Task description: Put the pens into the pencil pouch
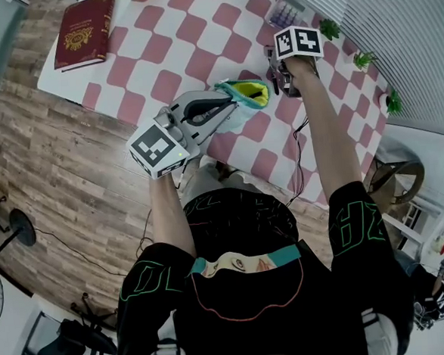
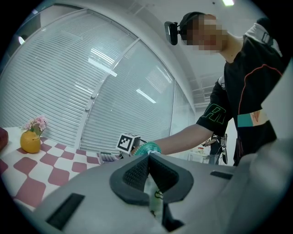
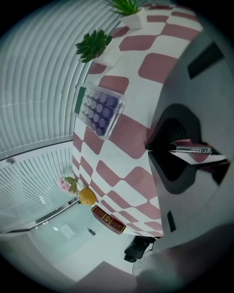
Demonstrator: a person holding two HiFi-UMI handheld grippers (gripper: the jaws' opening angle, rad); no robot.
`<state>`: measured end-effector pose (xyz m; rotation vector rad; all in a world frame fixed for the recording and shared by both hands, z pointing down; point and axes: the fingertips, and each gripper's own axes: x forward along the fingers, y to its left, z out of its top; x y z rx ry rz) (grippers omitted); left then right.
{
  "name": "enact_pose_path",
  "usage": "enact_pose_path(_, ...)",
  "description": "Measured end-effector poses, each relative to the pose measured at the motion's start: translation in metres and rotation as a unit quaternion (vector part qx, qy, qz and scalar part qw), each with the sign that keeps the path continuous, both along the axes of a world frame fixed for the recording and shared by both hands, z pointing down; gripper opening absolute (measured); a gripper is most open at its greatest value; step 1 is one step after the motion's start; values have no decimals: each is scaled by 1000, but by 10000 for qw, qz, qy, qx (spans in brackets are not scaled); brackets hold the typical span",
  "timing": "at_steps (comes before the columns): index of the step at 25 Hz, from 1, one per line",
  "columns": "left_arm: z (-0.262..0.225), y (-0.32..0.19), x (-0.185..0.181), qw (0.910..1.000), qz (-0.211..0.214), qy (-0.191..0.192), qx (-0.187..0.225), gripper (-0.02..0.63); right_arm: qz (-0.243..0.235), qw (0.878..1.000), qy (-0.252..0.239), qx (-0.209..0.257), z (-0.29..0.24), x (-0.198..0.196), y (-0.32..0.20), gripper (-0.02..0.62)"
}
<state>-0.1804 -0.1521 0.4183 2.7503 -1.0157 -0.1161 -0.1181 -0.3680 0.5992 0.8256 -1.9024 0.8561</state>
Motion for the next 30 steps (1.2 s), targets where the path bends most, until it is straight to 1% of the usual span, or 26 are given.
enact_pose_path(6,2,1,3,10000,9,-30,-44,-2,238,9991,-336,58,-6,7,3,51)
enact_pose_path(12,0,0,11,10000,85,-36,-2,-2,415,9951,-841,323,-29,19,7,51)
enact_pose_path(16,-4,-1,25,9997,217,-36,42,-2,596,9899,-1164,543,-50,38,11,51)
enact_pose_path(22,-9,-4,52,9989,467,-55,90,-2,971,9782,-1575,939,-84,78,19,51)
enact_pose_path(30,-15,-5,101,9955,925,-131,175,-2,1450,9561,-2045,1515,-131,139,36,51)
